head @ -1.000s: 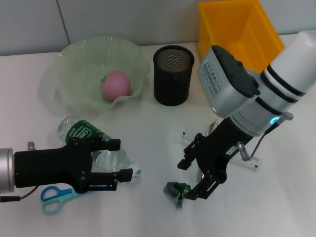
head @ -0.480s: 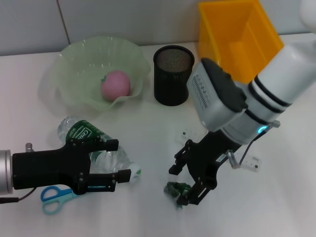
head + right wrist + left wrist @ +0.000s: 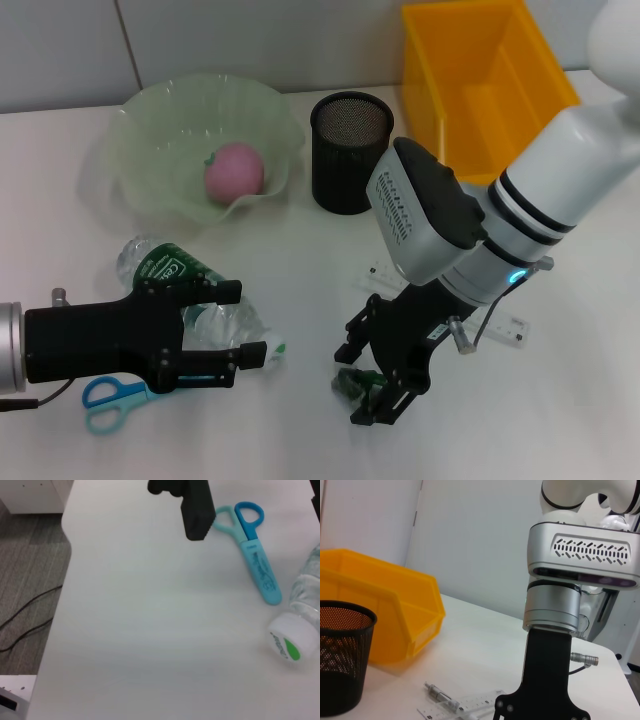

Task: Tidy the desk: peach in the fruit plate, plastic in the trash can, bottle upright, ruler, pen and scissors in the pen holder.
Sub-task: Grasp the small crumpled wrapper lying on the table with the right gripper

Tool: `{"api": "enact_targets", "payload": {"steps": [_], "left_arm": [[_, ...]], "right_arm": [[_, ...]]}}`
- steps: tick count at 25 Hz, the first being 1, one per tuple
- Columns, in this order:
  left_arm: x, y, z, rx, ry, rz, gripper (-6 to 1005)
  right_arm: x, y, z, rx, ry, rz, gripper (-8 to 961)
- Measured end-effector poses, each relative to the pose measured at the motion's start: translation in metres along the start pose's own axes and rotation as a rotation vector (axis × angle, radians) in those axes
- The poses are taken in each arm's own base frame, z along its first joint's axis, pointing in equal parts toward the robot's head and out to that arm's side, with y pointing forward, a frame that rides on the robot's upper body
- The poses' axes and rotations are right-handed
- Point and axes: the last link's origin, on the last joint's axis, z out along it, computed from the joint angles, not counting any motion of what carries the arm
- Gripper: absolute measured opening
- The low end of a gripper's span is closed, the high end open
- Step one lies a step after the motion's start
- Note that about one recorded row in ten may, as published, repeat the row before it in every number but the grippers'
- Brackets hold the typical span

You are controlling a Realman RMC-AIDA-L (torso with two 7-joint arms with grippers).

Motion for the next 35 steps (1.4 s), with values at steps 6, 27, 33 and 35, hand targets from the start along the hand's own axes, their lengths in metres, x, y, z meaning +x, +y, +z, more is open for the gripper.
{"api": "enact_targets", "payload": {"steps": [6,27,33,35], "left_arm": [[0.0007,-0.0001,0.0004,-0.002,0.001,0.001,844],[0.0016,-0.0002,0.0011,-0.002,0.005,0.002,844],[0.0017,-0.0002,0.0012,-0.002,0.006,0.002,844],[0.0017,-0.0002,0.0012,-0.002,0.006,0.002,844]], "right_arm": [[0.0025,0.0003,0.0022,-0.002,0.001,0.007,752],[0.0037,0.0009,0.0060,-0.002,-0.005,0.019,593],[0.0031,0.0002,0.0051,0.003,-0.009,0.020,546],[0.0032,0.0000,0.0046,0.005,-0.012,0.022,524]]}}
